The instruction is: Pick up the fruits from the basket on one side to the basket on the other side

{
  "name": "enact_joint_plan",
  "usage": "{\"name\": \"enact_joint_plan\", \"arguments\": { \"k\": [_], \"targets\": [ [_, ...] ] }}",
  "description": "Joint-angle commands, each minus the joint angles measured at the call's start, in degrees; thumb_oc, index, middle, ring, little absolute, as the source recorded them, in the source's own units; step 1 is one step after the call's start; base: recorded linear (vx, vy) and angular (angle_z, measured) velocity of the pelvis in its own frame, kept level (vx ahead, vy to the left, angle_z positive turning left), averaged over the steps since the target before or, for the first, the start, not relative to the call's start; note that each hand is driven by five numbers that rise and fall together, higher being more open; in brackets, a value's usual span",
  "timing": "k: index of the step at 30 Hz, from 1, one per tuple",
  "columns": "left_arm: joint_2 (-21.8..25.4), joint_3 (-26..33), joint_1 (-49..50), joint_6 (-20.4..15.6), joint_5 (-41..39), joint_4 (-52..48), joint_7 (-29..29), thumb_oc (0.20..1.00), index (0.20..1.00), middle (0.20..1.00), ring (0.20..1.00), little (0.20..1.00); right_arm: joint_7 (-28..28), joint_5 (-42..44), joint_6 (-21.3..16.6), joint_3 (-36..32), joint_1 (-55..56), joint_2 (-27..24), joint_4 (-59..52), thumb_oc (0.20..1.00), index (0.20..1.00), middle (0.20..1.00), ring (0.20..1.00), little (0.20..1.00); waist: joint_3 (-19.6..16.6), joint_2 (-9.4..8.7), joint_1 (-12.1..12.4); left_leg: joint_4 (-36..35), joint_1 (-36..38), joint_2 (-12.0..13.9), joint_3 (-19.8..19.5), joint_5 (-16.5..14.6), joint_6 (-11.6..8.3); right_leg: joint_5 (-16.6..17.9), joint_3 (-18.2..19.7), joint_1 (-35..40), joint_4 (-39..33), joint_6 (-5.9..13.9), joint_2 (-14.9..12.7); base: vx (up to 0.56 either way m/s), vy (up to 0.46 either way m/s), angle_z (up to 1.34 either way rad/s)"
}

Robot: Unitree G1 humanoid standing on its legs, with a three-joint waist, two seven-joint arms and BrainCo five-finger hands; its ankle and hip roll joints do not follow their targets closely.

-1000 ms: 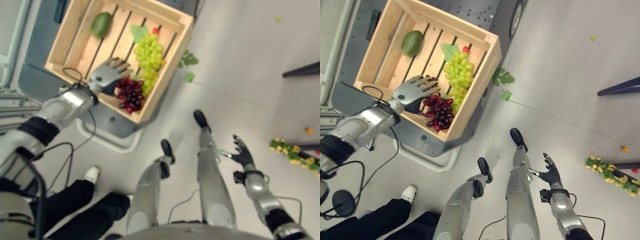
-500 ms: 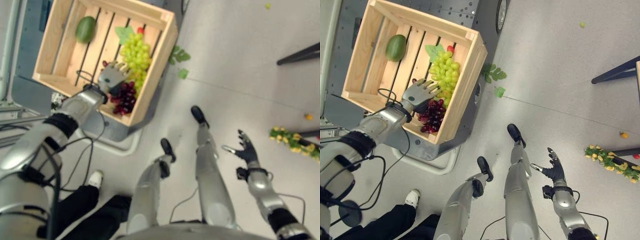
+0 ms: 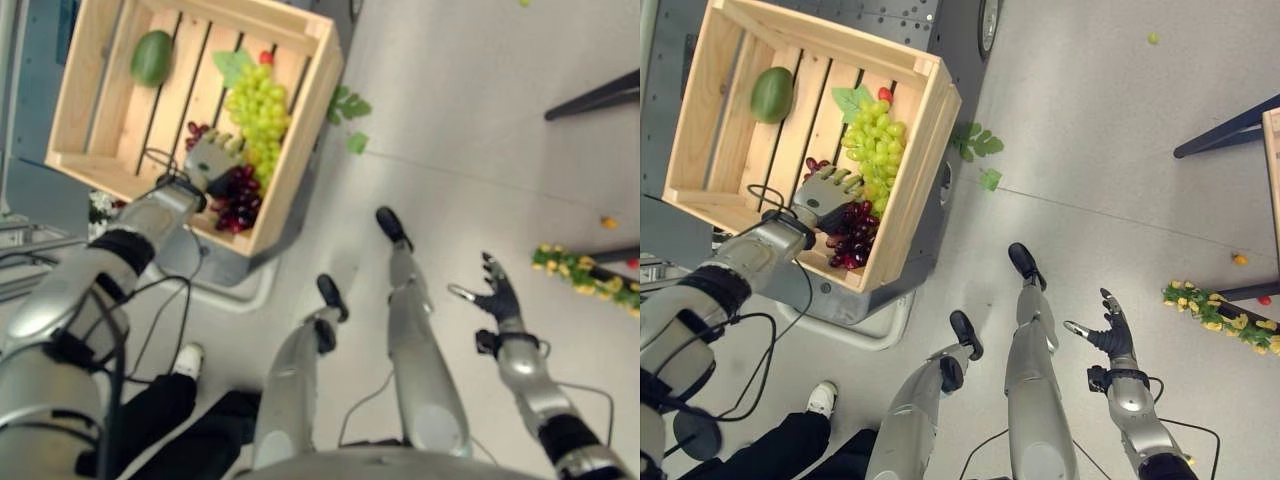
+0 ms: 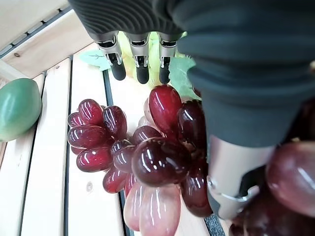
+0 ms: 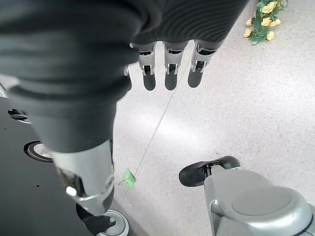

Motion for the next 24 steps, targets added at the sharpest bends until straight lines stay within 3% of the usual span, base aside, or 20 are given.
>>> {"name": "enact_joint_plan", "arguments": {
  "k": [1,8,13,17,18,19,20,24],
  "targets": [
    [6.71,-1.74,-0.66,-2.4,1.88,-3.47,-1.86,1.0,1.0,1.0,1.0,1.0,-0.74,0.55,-2.15,-1.37,0.92,-2.63,-4.48,1.0,1.0,1.0,1.0,1.0,0.08,0.34,-1.18,-5.58,-4.84,1.34,-1.02,7.55,-2.48,-6.06,-2.32,3.22,0.59,1.97,0.09,0.0,0.0,0.0],
    [11.91,-1.61,2.58,-3.71,2.32,-6.34,-2.26,1.0,1.0,1.0,1.0,1.0,-0.61,-0.11,-2.0,-1.01,-0.13,-2.81,-4.11,1.0,1.0,1.0,1.0,1.0,0.25,0.87,-0.57,-5.85,-4.59,1.26,-1.28,7.7,-2.48,-6.33,-2.49,3.23,0.89,1.73,0.31,0.0,0.001,-0.01],
    [11.66,-0.62,4.92,-3.84,2.96,-4.42,-2.44,1.0,1.0,1.0,1.0,1.0,-0.46,-0.01,-2.01,-1.09,-0.24,-3.0,-4.45,1.0,1.0,1.0,1.0,1.0,0.35,0.85,-0.61,-5.87,-4.53,1.25,-1.27,7.68,-2.5,-6.4,-2.4,3.25,0.95,1.72,0.37,0.0,0.0,0.0],
    [7.78,0.33,6.72,-2.77,3.72,1.81,-1.93,1.0,1.0,1.0,1.0,1.0,-0.58,-0.12,-2.16,-0.49,-0.94,-3.22,-4.81,1.0,1.0,1.0,1.0,1.0,0.5,0.46,-0.92,-5.84,-4.61,1.4,-1.16,7.7,-2.61,-6.48,-2.49,2.99,1.27,1.69,0.48,0.0,0.004,-0.01],
    [6.22,1.27,7.43,-2.09,3.64,3.9,-1.82,0.555,0.555,0.555,0.555,0.555,-0.74,-0.14,-2.14,-0.43,-0.97,-3.21,-5.01,1.0,1.0,1.0,1.0,1.0,0.55,0.22,-1.11,-5.83,-4.71,1.46,-1.08,7.74,-2.67,-6.41,-2.45,3.01,1.22,1.69,0.49,0.0,0.0,0.0],
    [5.02,1.6,7.47,-1.42,3.68,5.7,-1.79,0.479,0.479,0.479,0.479,0.479,-0.73,-0.04,-2.17,-0.3,-1.08,-3.26,-5.2,1.0,1.0,1.0,1.0,1.0,0.6,-0.01,-1.26,-5.81,-4.79,1.56,-1.06,7.77,-2.7,-6.4,-2.5,2.9,1.23,1.67,0.53,-0.01,0.016,-0.04],
    [2.27,3.03,8.96,-0.36,4.04,9.71,-2.1,0.2,0.2,0.2,0.2,0.2,-0.87,0.0,-2.26,-0.43,-0.96,-3.35,-5.82,1.0,1.0,1.0,1.0,1.0,0.72,-0.5,-1.57,-5.94,-4.95,1.71,-0.92,7.83,-2.78,-6.26,-2.54,2.7,1.15,1.68,0.55,-0.01,0.01,-0.06],
    [-0.86,4.19,10.35,0.27,4.23,12.66,-2.7,0.2,0.2,0.2,0.2,0.2,-0.96,0.38,-2.2,-0.42,-0.97,-3.63,-6.49,1.0,1.0,1.0,1.0,1.0,0.93,-0.93,-2.05,-5.99,-5.22,1.87,-0.71,7.94,-2.93,-6.11,-2.38,2.34,1.2,1.66,0.69,0.0,0.004,-0.04]
  ]
}}
